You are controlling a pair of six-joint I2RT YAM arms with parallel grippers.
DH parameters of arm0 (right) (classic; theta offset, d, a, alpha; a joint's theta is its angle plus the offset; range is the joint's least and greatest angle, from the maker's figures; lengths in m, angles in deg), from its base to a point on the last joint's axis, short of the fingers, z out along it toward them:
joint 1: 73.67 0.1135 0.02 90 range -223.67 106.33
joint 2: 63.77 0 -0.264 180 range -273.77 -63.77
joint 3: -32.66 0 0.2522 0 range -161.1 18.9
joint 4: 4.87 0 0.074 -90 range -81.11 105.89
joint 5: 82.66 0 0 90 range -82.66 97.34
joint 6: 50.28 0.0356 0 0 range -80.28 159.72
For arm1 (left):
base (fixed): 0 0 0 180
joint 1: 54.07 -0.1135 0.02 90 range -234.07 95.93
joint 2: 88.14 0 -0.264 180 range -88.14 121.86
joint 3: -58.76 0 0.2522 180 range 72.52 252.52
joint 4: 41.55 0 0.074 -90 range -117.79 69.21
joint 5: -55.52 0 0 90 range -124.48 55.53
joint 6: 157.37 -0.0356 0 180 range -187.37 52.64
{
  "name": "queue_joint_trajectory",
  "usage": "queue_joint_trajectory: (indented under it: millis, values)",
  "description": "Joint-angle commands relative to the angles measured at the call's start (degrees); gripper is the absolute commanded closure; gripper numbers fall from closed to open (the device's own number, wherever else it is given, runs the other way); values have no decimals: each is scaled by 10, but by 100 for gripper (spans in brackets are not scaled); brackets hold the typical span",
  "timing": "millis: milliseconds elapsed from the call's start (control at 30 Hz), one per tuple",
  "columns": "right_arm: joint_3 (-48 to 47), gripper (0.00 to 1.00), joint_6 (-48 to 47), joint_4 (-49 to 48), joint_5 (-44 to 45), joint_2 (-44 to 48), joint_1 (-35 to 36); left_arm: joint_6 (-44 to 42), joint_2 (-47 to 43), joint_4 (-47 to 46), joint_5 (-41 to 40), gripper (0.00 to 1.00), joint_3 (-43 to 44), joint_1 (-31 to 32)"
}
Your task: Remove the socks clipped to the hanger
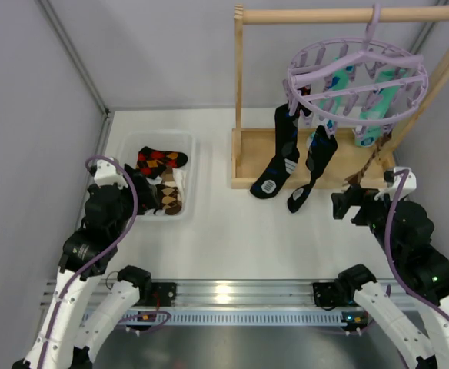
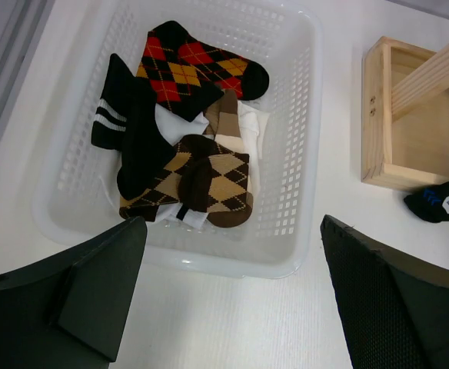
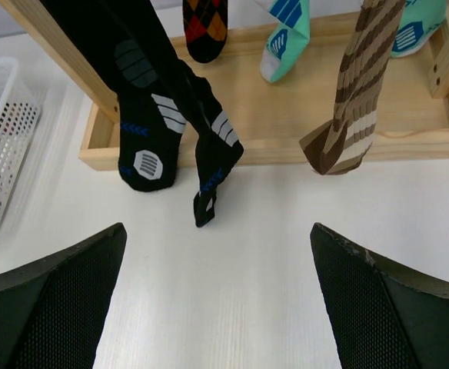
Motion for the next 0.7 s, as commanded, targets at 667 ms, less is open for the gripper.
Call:
queue_joint_trajectory:
  millis: [667]
  values:
    - [187, 1, 3, -333, -52, -66, -5, 2, 19, -29, 22, 2, -4, 2]
